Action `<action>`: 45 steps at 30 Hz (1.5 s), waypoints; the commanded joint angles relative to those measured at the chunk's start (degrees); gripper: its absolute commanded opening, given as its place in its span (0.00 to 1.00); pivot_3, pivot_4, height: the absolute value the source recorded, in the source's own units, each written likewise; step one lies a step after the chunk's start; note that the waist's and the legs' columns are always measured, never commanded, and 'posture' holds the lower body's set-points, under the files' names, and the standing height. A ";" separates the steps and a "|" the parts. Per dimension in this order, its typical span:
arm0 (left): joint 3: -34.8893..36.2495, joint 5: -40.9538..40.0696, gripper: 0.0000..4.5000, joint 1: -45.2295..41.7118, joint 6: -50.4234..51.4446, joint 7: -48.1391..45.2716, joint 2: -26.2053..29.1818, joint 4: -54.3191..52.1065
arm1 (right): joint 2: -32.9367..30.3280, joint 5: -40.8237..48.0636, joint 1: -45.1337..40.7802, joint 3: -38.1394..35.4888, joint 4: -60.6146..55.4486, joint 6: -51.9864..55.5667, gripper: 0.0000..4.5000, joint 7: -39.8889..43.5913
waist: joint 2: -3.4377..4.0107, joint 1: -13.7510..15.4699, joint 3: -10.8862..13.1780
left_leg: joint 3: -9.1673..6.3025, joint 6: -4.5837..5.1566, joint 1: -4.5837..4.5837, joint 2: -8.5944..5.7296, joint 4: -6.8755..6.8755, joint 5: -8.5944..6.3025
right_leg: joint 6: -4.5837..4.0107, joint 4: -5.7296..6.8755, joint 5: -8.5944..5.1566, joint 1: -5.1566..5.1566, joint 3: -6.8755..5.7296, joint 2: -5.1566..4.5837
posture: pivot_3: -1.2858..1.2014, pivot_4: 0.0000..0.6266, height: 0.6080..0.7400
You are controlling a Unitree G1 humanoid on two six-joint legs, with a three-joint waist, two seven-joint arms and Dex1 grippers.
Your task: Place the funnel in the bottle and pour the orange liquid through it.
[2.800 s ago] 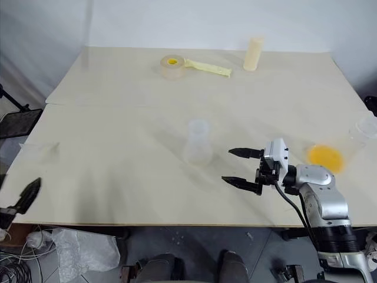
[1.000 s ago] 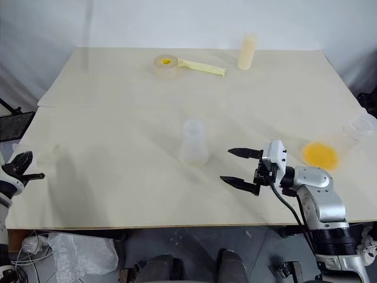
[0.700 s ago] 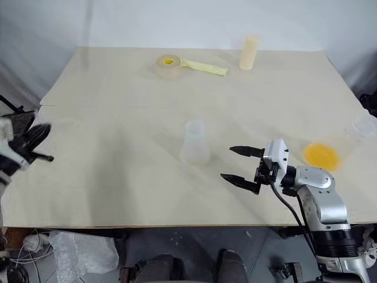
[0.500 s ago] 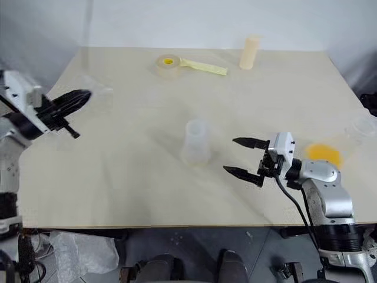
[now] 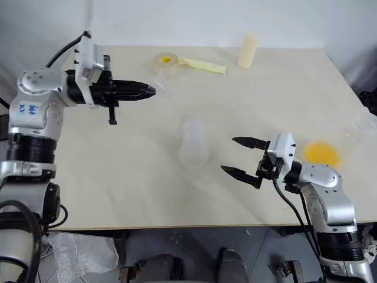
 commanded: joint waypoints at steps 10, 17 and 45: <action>-4.22 6.76 0.01 -8.20 -14.27 -11.76 -4.56 10.92 | 0.55 1.40 5.66 -2.50 -8.55 0.64 1.00 -5.80 | -0.02 0.03 0.02 | 0.12 0.01 -0.14 0.00 0.18 0.00 | 0.00 0.13 0.00 -0.08 -0.07 -0.02 | 0.52 0.24 1.00; -6.18 9.76 0.01 -9.99 -20.25 -12.51 -6.13 14.25 | 0.75 1.41 6.87 -2.25 -9.69 0.31 1.00 -7.12 | -0.04 0.41 0.02 | 0.08 0.02 -0.18 0.00 0.34 0.00 | 0.00 0.19 0.00 -0.05 -0.07 -0.04 | 0.52 0.24 1.00; -12.60 15.06 0.48 -17.63 -32.72 -14.12 -10.61 23.37 | 1.48 0.29 8.49 -2.16 -9.46 -1.48 1.00 -9.59 | -0.09 1.41 0.05 | 0.09 0.05 -0.28 0.01 0.62 0.00 | 0.00 0.33 0.00 -0.06 -0.06 -0.04 | 0.52 0.24 1.00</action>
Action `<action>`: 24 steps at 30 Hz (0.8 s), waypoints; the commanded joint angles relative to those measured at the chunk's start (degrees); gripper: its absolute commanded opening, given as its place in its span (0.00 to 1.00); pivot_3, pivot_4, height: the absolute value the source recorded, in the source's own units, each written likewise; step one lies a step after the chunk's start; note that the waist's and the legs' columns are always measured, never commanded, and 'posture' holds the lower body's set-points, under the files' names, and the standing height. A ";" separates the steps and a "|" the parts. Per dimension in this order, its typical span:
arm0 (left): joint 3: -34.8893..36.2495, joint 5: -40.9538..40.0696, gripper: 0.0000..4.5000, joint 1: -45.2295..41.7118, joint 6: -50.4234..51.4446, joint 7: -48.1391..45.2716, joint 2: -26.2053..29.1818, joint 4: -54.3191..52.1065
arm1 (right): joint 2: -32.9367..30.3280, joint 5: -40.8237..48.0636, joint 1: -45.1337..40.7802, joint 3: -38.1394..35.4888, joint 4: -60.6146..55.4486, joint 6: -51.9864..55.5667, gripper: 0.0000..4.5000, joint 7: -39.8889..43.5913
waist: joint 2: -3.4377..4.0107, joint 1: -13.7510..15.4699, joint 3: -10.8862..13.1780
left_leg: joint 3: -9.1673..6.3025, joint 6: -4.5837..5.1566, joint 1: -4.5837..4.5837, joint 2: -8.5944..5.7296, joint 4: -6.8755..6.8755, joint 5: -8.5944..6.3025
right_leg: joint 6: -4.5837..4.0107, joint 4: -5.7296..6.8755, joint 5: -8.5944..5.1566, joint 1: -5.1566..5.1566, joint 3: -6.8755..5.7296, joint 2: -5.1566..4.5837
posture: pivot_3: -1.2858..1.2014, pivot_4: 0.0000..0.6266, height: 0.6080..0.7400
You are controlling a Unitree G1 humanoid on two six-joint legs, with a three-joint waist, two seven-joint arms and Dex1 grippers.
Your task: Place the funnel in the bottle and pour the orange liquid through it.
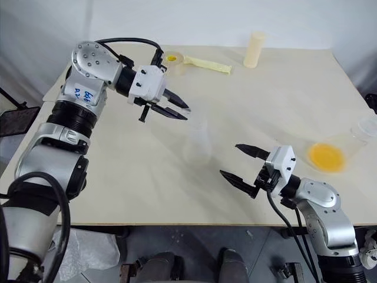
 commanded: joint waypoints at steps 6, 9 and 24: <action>2.05 -1.65 0.91 -2.22 2.86 -5.44 -0.88 -1.94 | -0.17 0.39 0.08 -1.86 -1.21 -1.39 1.00 -0.14 | 0.00 -0.01 0.00 | -0.01 0.01 -0.01 0.00 0.01 0.00 | 0.00 0.00 0.00 0.00 0.00 0.00 | 0.52 0.24 1.00; 3.15 -2.85 1.00 -1.99 4.97 -5.49 -0.71 -3.53 | -0.38 0.40 0.00 -2.07 -1.02 -1.40 1.00 -0.03 | 0.00 0.00 0.00 | -0.01 0.01 -0.01 0.00 0.02 0.00 | 0.00 0.01 0.00 0.00 0.00 0.00 | 0.52 0.24 1.00; 20.78 -16.03 1.00 23.93 31.11 5.18 7.86 -22.54 | 0.74 1.17 7.69 -10.87 -5.09 -0.15 1.00 -7.87 | 0.01 -0.24 -0.01 | -0.44 0.00 0.14 0.04 0.08 0.00 | 0.00 0.35 0.00 -0.04 0.18 -0.02 | 0.52 0.24 1.00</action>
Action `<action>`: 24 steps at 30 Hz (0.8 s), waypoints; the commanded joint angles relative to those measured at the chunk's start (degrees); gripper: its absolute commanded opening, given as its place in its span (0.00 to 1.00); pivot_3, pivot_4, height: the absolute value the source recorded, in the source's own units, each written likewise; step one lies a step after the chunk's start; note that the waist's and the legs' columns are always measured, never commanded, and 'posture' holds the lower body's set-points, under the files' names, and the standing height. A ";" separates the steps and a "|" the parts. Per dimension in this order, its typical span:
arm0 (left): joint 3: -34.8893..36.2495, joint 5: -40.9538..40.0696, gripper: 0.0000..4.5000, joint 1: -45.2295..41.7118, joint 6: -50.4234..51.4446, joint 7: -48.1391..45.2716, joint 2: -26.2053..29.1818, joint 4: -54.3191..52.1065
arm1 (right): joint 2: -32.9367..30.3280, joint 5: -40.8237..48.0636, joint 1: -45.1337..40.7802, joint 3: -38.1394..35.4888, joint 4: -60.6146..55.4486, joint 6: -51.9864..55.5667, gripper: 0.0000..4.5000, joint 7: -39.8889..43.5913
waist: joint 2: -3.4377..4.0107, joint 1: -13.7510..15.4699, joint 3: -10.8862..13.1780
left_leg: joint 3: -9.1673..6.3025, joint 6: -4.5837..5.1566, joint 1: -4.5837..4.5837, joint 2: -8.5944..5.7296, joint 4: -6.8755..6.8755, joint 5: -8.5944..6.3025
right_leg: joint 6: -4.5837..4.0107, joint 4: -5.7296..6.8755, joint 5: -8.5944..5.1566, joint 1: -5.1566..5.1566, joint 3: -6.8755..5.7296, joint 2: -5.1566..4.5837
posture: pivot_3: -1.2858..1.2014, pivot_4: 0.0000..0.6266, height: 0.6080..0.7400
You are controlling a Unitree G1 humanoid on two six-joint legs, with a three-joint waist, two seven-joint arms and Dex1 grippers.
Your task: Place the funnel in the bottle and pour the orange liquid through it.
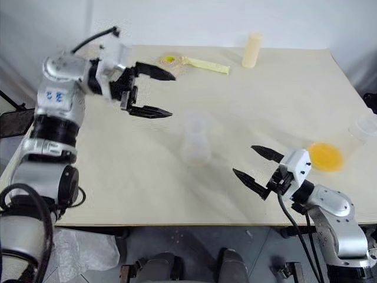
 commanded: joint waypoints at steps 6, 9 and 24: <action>10.81 -12.19 1.00 22.14 8.81 1.84 1.01 -12.71 | 1.15 1.75 7.24 -11.61 -3.90 0.18 1.00 -7.17 | -0.01 0.55 0.00 | -0.18 0.00 -0.05 -0.03 0.14 -0.01 | 0.00 0.15 0.00 0.04 0.09 -0.02 | 0.52 0.24 1.00; 11.82 -13.00 1.00 25.87 8.13 1.03 1.26 -12.25 | 1.40 3.38 11.03 -16.38 -4.14 0.66 1.00 -8.26 | -0.02 0.64 -0.01 | -0.22 0.01 0.00 -0.09 0.14 -0.01 | 0.00 0.16 0.00 0.13 0.15 -0.04 | 0.52 0.24 1.00; 11.75 -14.35 1.00 30.25 7.83 1.49 -0.48 -16.03 | 3.41 7.62 20.07 -29.22 -2.50 3.11 1.00 -14.35 | 0.02 0.13 -0.04 | 0.08 0.01 0.17 -0.03 0.04 -0.01 | 0.00 0.07 0.00 0.10 0.28 0.00 | 0.52 0.24 1.00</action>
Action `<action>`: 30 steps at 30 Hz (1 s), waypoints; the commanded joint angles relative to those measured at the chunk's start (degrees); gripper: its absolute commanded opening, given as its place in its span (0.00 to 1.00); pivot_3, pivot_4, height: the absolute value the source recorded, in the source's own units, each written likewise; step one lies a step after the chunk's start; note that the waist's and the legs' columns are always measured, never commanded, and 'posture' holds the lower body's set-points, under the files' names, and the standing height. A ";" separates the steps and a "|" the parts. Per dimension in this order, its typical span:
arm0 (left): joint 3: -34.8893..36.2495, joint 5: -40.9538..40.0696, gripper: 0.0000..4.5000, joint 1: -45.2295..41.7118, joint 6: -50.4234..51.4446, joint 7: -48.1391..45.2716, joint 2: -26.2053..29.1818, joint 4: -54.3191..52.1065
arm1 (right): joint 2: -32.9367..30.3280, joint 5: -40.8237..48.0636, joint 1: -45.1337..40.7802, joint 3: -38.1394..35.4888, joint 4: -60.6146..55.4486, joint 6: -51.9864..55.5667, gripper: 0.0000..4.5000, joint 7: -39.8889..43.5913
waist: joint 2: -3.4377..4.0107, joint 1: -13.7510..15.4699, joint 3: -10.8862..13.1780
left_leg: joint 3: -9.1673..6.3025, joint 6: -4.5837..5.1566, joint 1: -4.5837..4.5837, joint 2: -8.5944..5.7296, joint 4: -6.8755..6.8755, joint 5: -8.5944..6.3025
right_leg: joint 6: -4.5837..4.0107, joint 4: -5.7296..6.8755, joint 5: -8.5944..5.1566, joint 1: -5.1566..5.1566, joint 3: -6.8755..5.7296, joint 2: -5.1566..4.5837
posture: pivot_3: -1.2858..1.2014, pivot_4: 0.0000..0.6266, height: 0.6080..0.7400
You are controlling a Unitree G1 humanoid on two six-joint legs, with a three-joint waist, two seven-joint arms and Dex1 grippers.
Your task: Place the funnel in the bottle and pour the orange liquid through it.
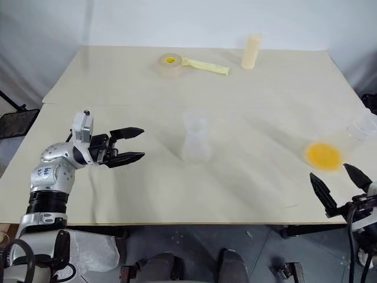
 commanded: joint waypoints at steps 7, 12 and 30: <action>1.49 -2.83 1.00 2.09 -0.78 -0.02 -0.51 -5.13 | -3.33 -6.17 -12.05 -0.05 14.25 -2.87 1.00 -4.76 | 0.04 0.06 -0.03 | 0.05 0.01 -0.02 -0.03 0.05 0.00 | 0.00 -0.02 0.00 0.00 0.11 -0.01 | 0.52 0.24 1.00; 1.51 -3.83 1.00 4.85 0.27 1.88 -1.18 -9.04 | -4.48 -10.56 -19.19 1.61 20.61 -3.22 1.00 -8.70 | 0.09 -0.11 -0.06 | 0.06 0.01 -0.02 0.00 0.01 0.00 | 0.00 -0.01 0.00 -0.03 0.09 -0.01 | 0.52 0.24 1.00; 2.23 -7.22 1.00 11.72 2.38 6.44 -1.48 -17.95 | -5.57 -17.50 -35.74 7.01 28.22 -2.99 1.00 -16.80 | 0.16 -0.27 -0.09 | 0.04 0.00 -0.02 0.03 0.02 0.00 | 0.00 -0.01 0.00 -0.03 0.09 -0.01 | 0.52 0.24 1.00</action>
